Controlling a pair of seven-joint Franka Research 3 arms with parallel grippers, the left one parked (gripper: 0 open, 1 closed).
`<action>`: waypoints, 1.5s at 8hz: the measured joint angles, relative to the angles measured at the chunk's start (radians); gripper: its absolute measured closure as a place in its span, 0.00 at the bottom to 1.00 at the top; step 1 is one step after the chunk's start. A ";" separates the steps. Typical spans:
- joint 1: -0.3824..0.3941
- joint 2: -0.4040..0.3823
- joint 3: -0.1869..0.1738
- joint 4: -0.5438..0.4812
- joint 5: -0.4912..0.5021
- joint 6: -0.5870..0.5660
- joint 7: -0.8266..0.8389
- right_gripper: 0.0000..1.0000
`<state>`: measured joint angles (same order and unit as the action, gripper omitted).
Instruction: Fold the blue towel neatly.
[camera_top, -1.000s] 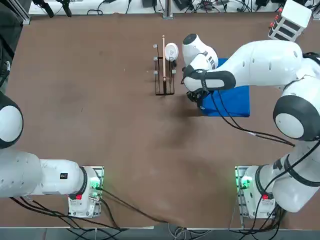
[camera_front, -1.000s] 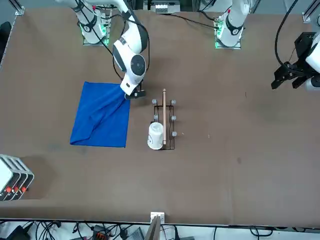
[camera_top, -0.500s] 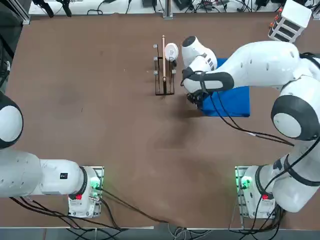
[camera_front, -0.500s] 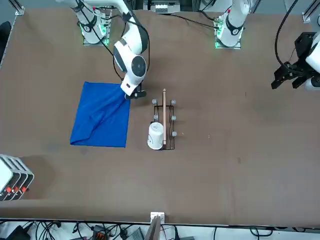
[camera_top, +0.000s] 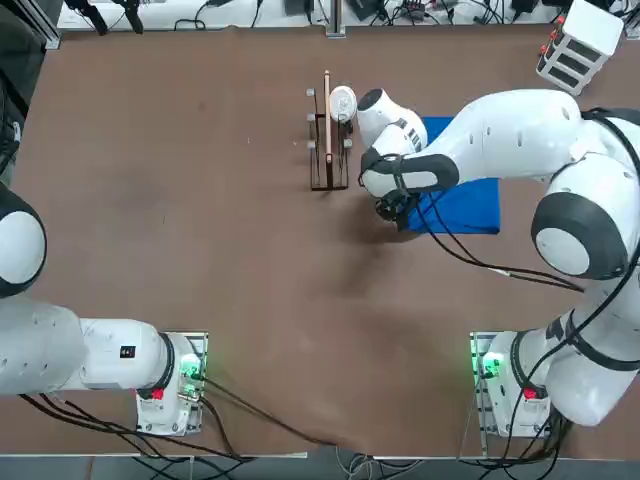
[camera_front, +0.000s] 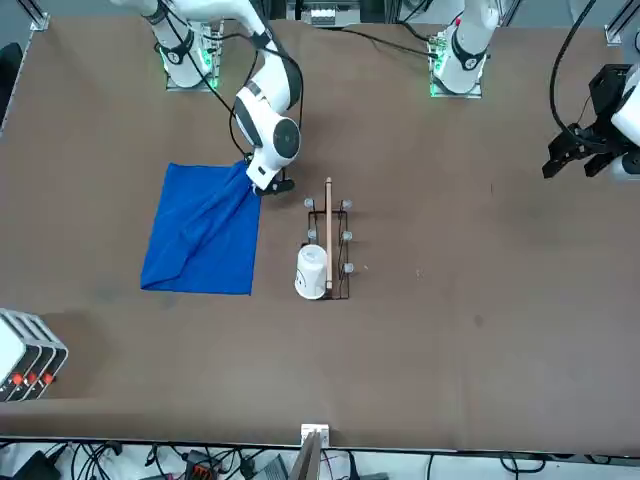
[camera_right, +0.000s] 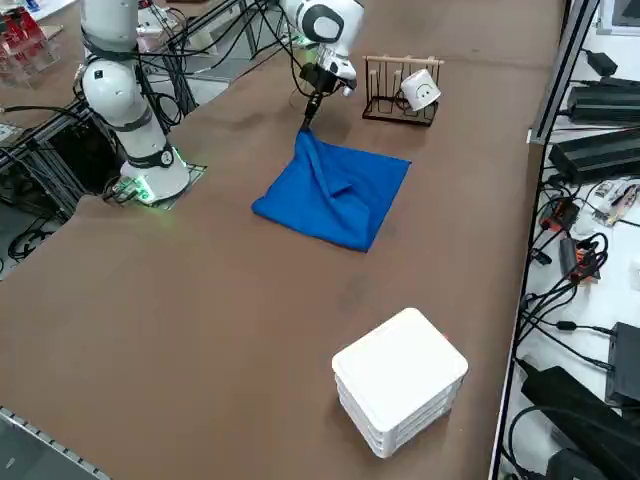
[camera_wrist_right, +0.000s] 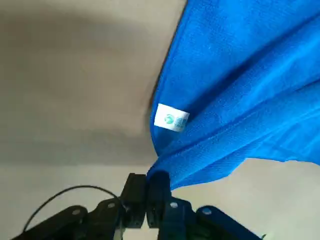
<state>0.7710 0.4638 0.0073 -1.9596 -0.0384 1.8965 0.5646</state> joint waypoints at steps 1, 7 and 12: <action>0.003 0.000 0.000 0.000 0.000 0.004 0.002 0.94; 0.043 0.021 0.000 0.020 0.000 0.029 0.091 0.94; 0.051 0.025 -0.013 0.037 0.000 0.029 0.099 0.87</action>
<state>0.8216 0.4892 -0.0058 -1.9227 -0.0383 1.9253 0.6634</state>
